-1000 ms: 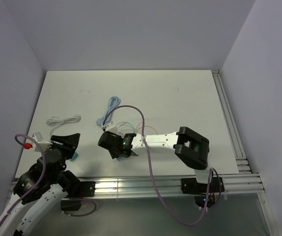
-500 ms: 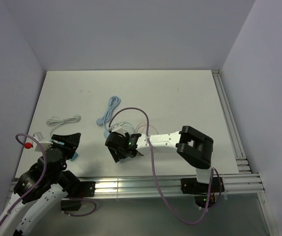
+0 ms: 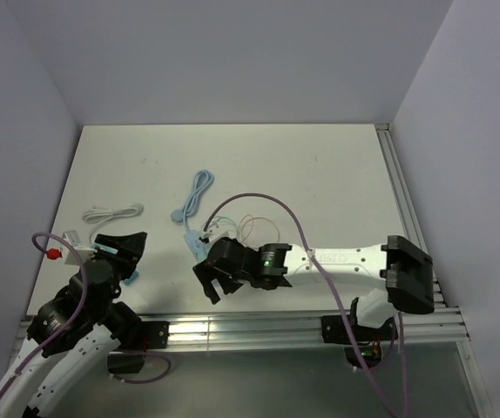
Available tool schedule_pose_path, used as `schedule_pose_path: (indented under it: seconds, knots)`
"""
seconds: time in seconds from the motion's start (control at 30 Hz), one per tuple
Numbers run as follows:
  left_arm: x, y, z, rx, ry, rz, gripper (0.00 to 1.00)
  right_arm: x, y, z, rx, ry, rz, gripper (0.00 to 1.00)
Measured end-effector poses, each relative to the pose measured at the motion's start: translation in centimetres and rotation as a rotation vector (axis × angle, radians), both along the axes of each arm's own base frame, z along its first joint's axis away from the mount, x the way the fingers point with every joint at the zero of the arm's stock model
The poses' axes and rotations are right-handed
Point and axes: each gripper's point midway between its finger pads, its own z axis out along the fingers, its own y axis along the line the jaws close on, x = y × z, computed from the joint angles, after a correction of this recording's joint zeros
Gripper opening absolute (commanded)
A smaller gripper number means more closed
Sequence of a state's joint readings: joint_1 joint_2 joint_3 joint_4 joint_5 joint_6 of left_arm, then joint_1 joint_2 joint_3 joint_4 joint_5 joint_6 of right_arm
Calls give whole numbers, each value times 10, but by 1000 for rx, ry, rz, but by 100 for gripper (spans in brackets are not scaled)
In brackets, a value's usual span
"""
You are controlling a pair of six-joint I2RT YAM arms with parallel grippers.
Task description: Insert the plug
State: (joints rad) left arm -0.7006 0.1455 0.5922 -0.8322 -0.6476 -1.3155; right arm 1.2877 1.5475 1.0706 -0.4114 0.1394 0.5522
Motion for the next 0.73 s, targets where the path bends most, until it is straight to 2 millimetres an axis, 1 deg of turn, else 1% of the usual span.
schedule_pose_path:
  seconds: [0.1,0.2,0.3,0.37,0.47,0.53,0.6,0.63,0.67,0.73]
  knots:
    - [2,-3,0,4,-2,-11,69,-15,-5,15,55,11,38,94]
    - [4,-8,-4,9,1,-28,71,-20,-19,25,94,15,36,95]
    - [7,-14,-8,15,11,-46,75,-14,-32,34,137,3,-20,96]
    - [8,-17,-10,23,15,-58,78,-1,-45,38,176,-8,-104,96]
    - [10,-21,-13,30,17,-73,84,25,-67,32,227,-17,-252,96]
    - [11,-26,-13,27,12,-89,87,38,-84,21,260,-22,-339,97]
    - [12,-29,-15,32,12,-104,90,41,-96,8,287,-20,-385,98]
    - [13,-32,-16,31,11,-117,95,41,-101,4,304,-21,-396,98]
    - [13,-34,-16,32,12,-126,97,38,-105,-1,329,-20,-401,98]
    - [14,-41,-17,33,7,-154,99,35,-109,-4,398,-21,-398,100]
